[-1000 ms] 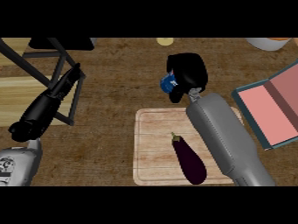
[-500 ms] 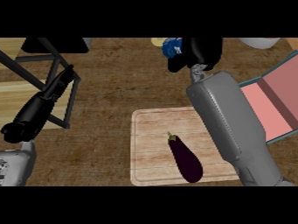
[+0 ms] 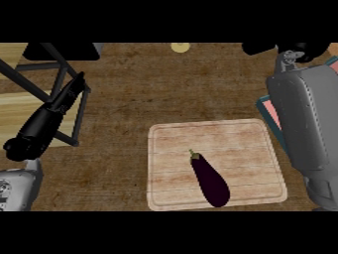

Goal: Pick the can from the cutting board and place it in the cardboard box

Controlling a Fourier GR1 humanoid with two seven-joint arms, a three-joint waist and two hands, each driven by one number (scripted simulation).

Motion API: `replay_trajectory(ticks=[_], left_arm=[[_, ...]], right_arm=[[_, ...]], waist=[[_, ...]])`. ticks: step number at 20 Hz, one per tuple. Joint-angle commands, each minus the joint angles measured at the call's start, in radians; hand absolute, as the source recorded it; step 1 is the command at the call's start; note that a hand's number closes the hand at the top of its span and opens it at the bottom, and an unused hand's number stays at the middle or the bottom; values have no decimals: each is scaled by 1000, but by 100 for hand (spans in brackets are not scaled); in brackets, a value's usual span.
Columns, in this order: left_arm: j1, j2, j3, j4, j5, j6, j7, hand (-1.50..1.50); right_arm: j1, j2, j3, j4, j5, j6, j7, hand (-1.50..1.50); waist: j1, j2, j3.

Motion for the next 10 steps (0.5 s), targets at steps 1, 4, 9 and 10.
replay_trajectory(ticks=[1,4,9,10], left_arm=[[-37,33,43,42,27,-34,-18,0],[27,-18,0,26,-13,5,-51,0],[47,-16,-15,10,-22,-6,-29,0],[39,43,49,3,33,-52,-42,0]], right_arm=[[49,-96,-87,22,-42,-36,-52,150],[77,-176,-74,5,-36,91,-81,150],[90,-221,-157,142,-157,262,-122,150],[106,-251,-187,174,-188,296,-150,150]], waist=[[0,3,0],[-3,0,0],[1,1,0],[4,1,0]])
